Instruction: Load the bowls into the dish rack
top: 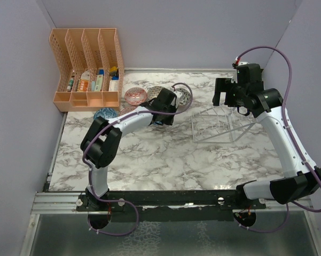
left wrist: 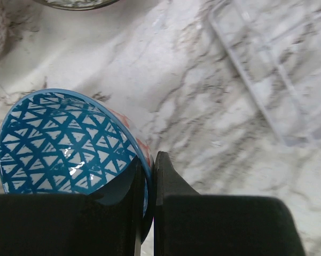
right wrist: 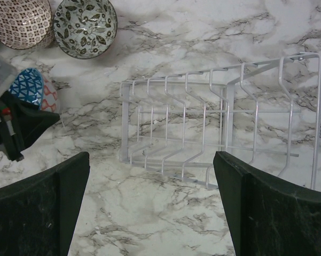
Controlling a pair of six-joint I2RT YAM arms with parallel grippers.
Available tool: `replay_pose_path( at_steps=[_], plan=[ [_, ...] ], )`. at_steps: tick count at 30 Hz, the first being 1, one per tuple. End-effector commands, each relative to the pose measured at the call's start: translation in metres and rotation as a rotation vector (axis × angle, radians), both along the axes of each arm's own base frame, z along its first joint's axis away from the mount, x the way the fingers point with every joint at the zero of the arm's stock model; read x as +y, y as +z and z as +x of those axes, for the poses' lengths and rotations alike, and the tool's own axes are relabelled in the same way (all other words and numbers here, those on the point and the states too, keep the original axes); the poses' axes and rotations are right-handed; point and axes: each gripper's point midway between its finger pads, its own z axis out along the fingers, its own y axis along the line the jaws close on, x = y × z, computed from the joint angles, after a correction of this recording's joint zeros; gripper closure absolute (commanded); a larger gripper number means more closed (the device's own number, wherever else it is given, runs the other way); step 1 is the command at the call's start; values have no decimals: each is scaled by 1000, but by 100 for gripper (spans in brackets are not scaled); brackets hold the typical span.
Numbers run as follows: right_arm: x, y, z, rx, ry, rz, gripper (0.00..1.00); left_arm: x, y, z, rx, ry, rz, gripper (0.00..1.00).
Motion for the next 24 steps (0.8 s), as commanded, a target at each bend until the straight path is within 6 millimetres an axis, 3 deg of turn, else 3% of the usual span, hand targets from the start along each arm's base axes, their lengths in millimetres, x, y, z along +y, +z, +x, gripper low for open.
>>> replay_pose_path(
  at_steps=[1,7,13,19,24],
  plan=[
    [-9,10,-2,-32,-22,-12,0,-43,112,-15,8,22,-392,100],
    [-9,20,-6,-60,-7,-4,0,-57,185,-26,59,111,-740,100],
    [-5,31,-11,-90,22,33,0,-57,208,-36,210,249,-1131,100],
    [0,50,-17,-132,45,74,0,-58,212,-36,247,333,-1313,100],
    [5,55,-23,-143,69,106,0,-70,219,-35,283,323,-1495,100]
  ],
)
